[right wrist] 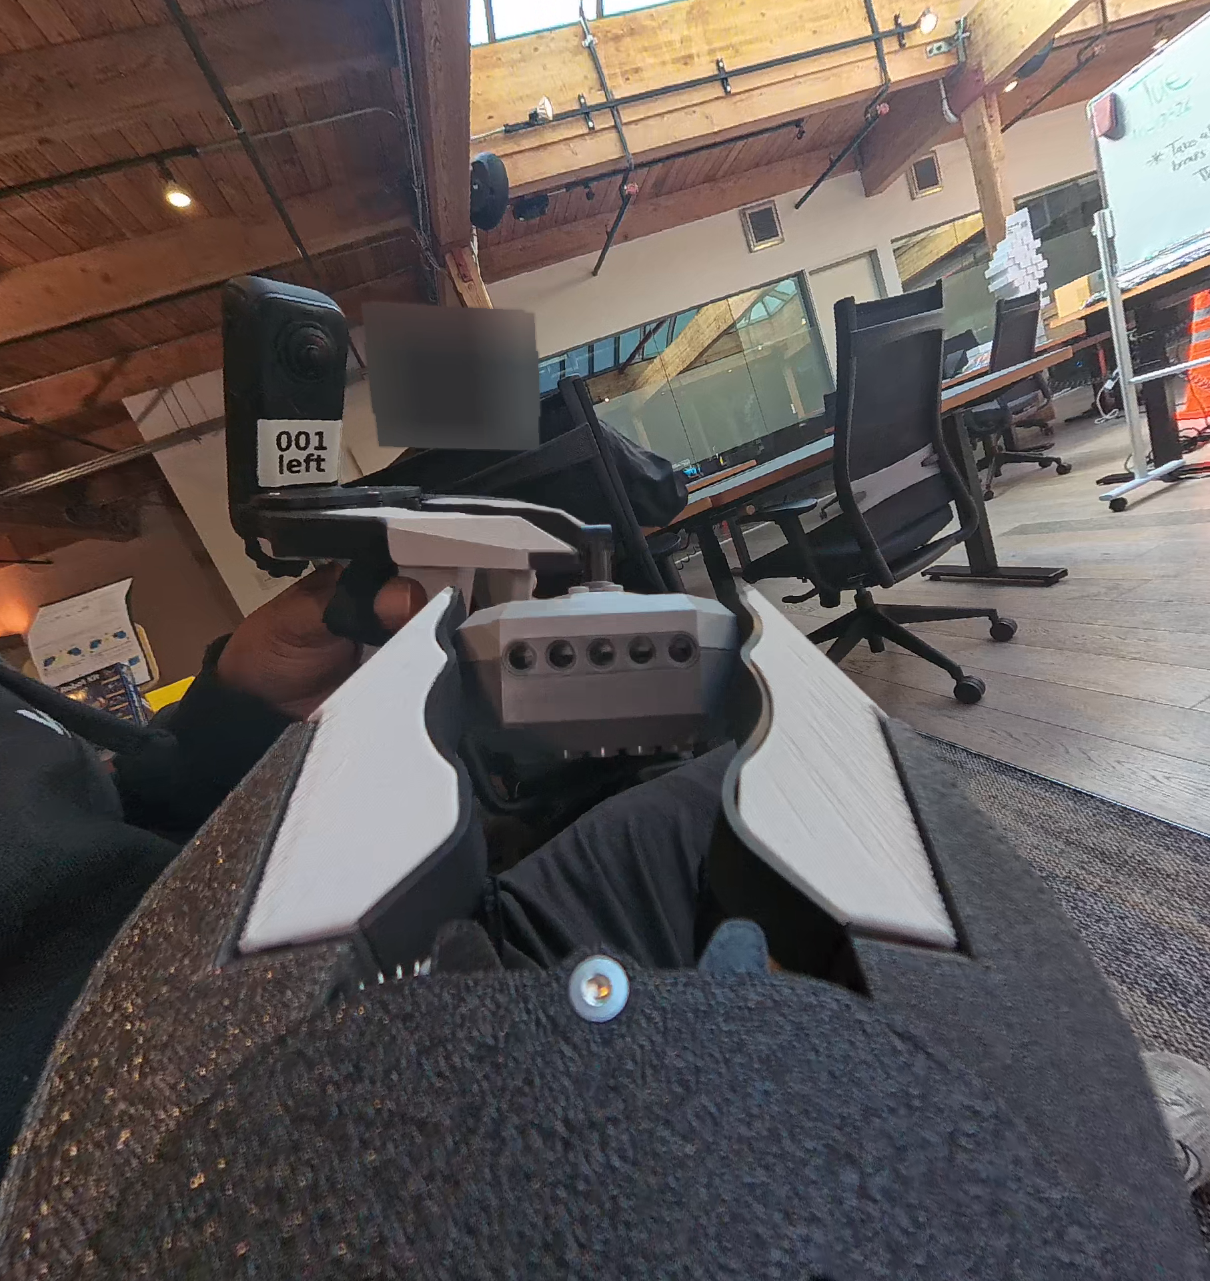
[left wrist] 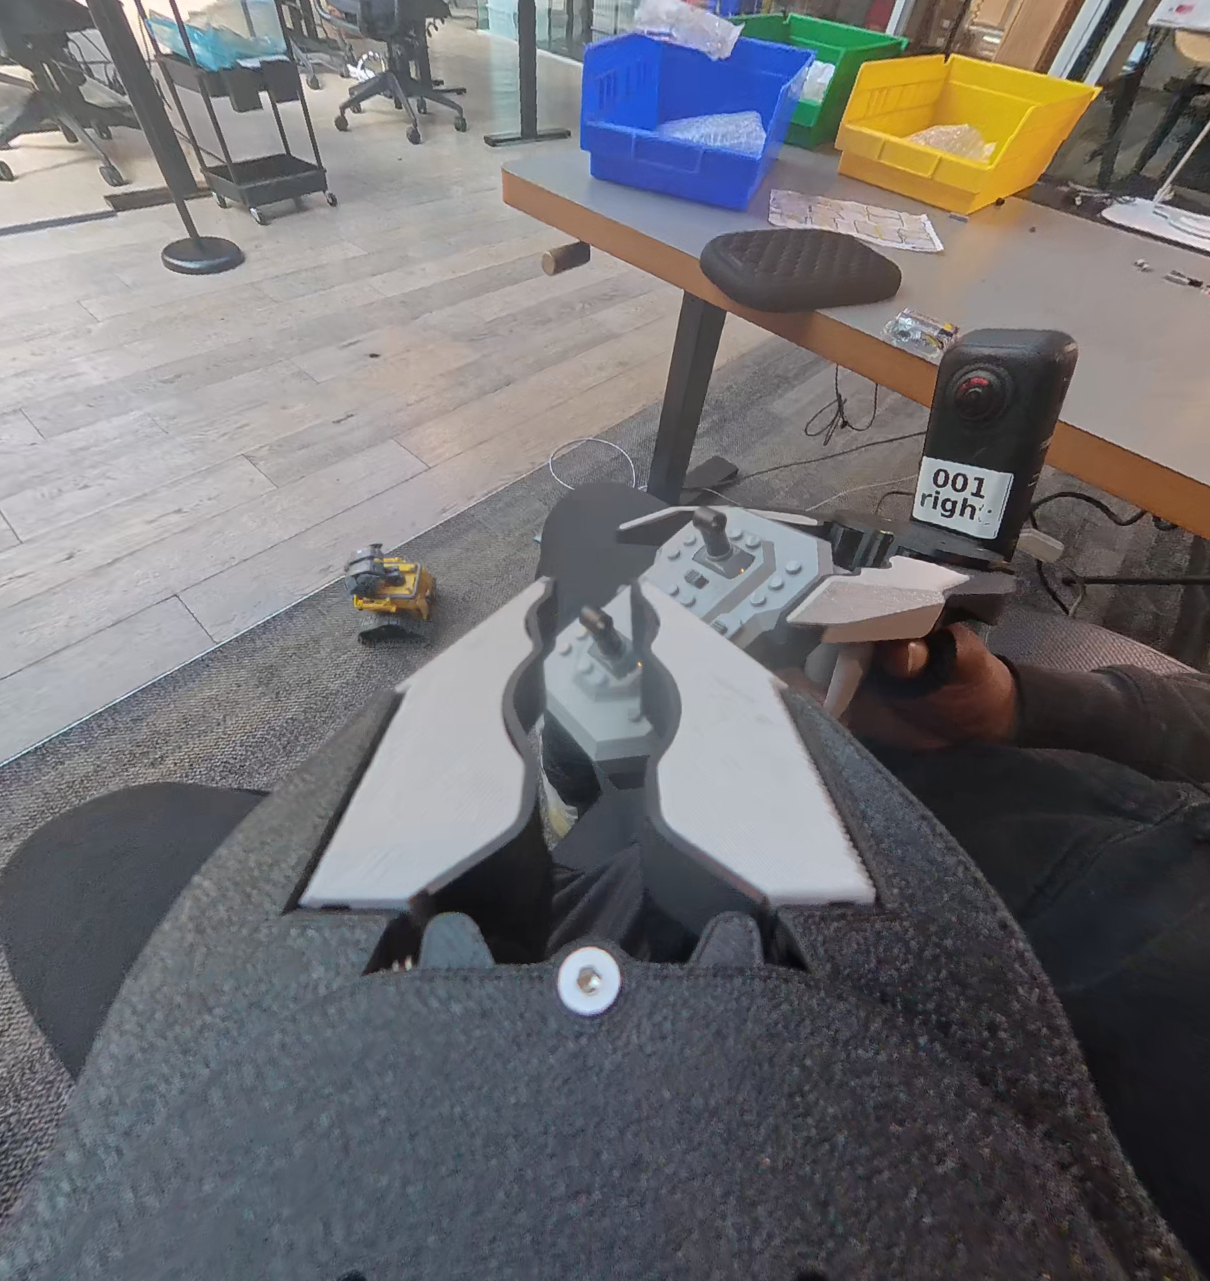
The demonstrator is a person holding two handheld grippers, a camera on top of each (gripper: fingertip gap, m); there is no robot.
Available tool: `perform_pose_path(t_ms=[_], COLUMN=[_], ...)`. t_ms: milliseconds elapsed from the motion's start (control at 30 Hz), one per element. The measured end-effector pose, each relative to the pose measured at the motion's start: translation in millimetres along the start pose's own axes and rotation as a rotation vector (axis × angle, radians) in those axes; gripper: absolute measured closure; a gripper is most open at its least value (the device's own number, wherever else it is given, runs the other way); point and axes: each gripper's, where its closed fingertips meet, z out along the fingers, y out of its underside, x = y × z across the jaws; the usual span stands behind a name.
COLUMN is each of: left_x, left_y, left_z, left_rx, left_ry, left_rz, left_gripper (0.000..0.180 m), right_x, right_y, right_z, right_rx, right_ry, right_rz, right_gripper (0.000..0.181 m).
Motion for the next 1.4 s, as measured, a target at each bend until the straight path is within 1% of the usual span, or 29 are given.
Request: perform_pose_path(t_ms=[33,100,400,967,1067,1233,1300,1400], left_x=[-1,0,3,1,3,3,0,4], left_y=[-4,-7,-5,10,12,12,11,11], left_z=[-2,-5,-4,8,10,10,10,9], left_rx=[0.017,0.033,0.028,-0.033,-0.04,-0.039,-0.031,-0.028], left_ry=[-0.004,0.003,0.021,0.037,0.051,0.058,0.038,0.071], left_rz=[0.002,0.007,0.005,-0.026,-0.03,-0.044,-0.056,-0.064], left_gripper=[0.154,0.153,0.156,0.164,0.17,0.169,0.161,0.168], right_x=[1,1,3,0,1,1,0,-2], right_y=[0,-2,-2,-4,-4,-4,-6,-7], right_z=[-1,-3,-3,-3,-3,-3,-3,-2], right_rx=[-0.002,0.01,0.01,0.015,0.015,0.017,0.021,0.023], right_ry=[-0.001,0.002,0.011,0.0,0.002,0.012,0.017,0.02], right_rz=[0.002,0.006,0.003,0.0,0.001,-0.016,-0.03,-0.054], right_gripper=[0.106,0.105,0.106,0.105,0.105,0.105,0.105,0.105])
